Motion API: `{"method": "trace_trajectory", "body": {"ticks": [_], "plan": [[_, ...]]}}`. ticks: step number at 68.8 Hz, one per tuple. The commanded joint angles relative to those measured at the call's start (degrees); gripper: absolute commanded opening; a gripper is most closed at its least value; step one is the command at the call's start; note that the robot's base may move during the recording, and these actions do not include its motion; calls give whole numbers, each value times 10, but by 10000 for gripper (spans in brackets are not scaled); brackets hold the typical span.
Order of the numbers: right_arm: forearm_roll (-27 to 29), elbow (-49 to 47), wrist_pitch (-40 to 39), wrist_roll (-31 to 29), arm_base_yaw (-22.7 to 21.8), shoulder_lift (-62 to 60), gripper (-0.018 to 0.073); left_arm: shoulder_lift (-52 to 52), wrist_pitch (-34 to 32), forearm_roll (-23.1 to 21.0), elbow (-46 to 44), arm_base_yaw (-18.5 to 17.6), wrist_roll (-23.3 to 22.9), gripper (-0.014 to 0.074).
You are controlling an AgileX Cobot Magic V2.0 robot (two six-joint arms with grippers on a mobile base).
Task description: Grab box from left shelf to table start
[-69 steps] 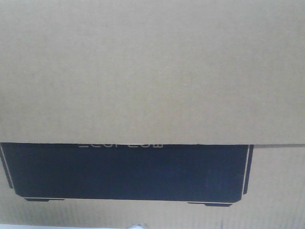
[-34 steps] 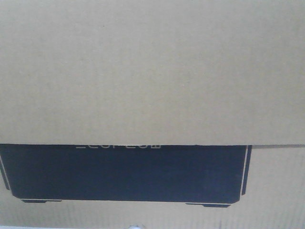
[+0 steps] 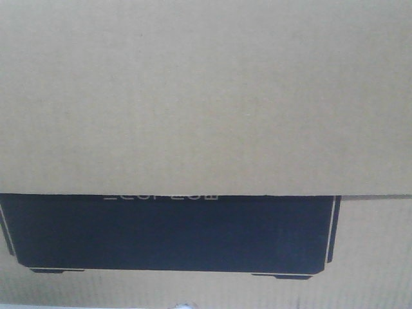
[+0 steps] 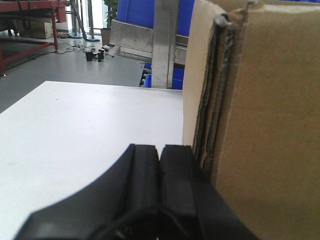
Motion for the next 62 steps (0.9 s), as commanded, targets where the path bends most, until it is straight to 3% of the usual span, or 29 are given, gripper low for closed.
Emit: {"method": "trace_trajectory", "body": {"ticks": [1, 15, 27, 32, 40, 50, 53, 62], "plan": [[-13, -14, -52, -1, -3, 7, 49, -10, -55, -2, -2, -4, -1, -99], [-1, -1, -74, -19, -20, 5, 49, -10, -55, -2, -2, -4, -1, -99], [116, 76, -190, -130, -100, 0, 49, -10, -55, -2, -2, -4, -1, -99], [141, 117, -220, -132, -140, -16, 49, -10, -55, -2, -2, -4, -1, -99], [152, 187, -264, -132, -187, -61, 49, -10, -55, -2, -2, -4, -1, -99], [150, 275, -338, -132, -202, -98, 49, -10, -55, -2, -2, -4, -1, -99], [149, 271, -306, -132, -202, -100, 49, -9, -55, -2, -2, -4, -1, -99], [145, 272, -305, -132, -202, -100, 49, -9, -55, -2, -2, -4, -1, -99]]}}
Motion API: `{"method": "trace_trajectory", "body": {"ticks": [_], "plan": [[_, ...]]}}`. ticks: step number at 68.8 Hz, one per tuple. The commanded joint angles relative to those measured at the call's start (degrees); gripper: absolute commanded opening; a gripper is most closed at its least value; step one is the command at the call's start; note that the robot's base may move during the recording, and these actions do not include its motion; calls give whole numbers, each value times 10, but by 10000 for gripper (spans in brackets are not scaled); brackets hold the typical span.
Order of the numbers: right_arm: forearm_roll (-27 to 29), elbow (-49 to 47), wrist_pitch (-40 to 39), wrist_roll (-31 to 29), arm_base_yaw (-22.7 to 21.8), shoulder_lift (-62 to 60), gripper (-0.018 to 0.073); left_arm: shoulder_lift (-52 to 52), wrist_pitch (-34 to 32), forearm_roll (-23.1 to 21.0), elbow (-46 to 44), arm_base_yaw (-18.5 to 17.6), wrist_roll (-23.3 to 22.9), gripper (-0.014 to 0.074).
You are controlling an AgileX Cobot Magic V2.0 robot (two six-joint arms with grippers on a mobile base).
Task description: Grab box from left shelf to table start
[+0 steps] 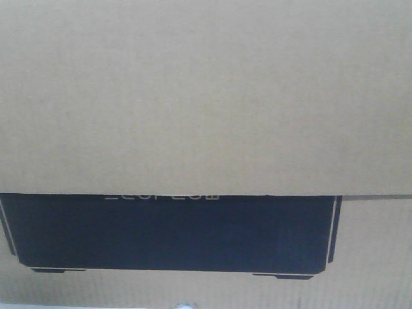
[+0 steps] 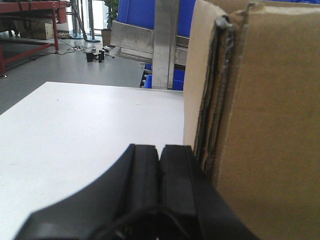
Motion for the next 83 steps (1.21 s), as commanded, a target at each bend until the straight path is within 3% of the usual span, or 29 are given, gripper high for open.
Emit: {"method": "trace_trajectory", "body": {"ticks": [1, 83], "plan": [[-4, 3, -56, -8, -4, -7, 49, -9, -53, -2, -2, -4, -1, -99], [-3, 3, -56, -8, -4, -7, 49, -9, -53, -2, -2, -4, -1, -99]]}}
